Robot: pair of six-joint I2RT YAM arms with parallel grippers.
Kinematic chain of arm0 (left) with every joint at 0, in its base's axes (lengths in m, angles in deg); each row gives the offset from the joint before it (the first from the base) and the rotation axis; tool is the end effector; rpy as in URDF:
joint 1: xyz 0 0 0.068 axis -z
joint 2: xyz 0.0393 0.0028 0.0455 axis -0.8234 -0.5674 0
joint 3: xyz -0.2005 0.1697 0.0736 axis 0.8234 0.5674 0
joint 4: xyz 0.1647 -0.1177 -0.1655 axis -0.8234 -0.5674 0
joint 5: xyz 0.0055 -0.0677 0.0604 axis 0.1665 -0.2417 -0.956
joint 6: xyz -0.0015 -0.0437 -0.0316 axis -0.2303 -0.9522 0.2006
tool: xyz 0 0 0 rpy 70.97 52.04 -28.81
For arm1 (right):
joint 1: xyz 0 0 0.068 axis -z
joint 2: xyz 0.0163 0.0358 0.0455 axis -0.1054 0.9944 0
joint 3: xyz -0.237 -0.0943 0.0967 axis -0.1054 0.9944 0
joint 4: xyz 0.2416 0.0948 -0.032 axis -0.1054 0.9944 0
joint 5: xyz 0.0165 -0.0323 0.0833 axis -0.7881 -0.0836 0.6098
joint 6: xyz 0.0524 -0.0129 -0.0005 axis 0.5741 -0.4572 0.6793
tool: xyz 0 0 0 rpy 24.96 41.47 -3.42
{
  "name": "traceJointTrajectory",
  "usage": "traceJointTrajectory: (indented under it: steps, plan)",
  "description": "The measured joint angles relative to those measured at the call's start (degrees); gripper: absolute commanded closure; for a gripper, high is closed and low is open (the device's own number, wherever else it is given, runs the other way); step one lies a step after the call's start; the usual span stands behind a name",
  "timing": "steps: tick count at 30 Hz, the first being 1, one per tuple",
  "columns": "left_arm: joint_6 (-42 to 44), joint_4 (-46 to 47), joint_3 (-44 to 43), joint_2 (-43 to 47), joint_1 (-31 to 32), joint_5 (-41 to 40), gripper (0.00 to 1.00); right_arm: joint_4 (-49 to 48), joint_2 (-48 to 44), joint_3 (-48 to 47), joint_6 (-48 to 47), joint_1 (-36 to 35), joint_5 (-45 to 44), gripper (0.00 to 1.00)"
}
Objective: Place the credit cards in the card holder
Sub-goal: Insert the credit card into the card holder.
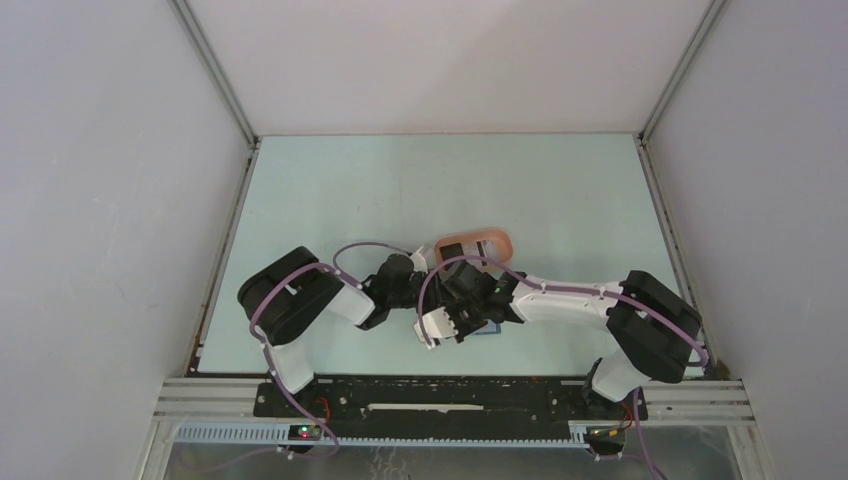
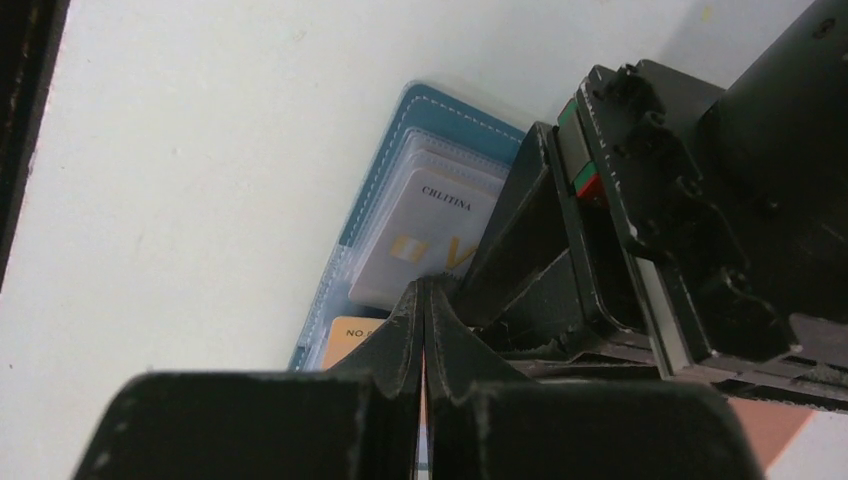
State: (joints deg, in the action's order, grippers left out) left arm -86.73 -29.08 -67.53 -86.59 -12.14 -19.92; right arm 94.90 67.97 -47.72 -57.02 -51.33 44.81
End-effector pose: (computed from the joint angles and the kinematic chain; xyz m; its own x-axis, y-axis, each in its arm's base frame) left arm 0.2035 -0.2139 0.0977 -0.9669 -0.1797 -0.1811 0.0719 0.4891 -0.8693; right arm 0.1496 0.2496 0.1643 0.5963 -0.7048 -0.3842 -0.8018 -0.4998 -0.3275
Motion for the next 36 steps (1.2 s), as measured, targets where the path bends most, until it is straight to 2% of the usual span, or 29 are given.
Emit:
traceJointTrajectory:
  steps: [21,30,36]
  plan:
    - [0.1,-0.7,-0.7,0.0,0.0,0.2,0.68,3.6,-4.3,1.7,0.7,4.1,-0.9,0.96]
    - [1.0,-2.8,-1.2,0.6,0.0,-0.2,0.68,6.6,-12.7,1.7,4.0,11.4,10.9,0.96]
    - [2.6,-7.4,-2.6,1.9,0.2,-1.4,0.73,7.7,-13.6,1.7,5.0,14.6,14.4,0.96]
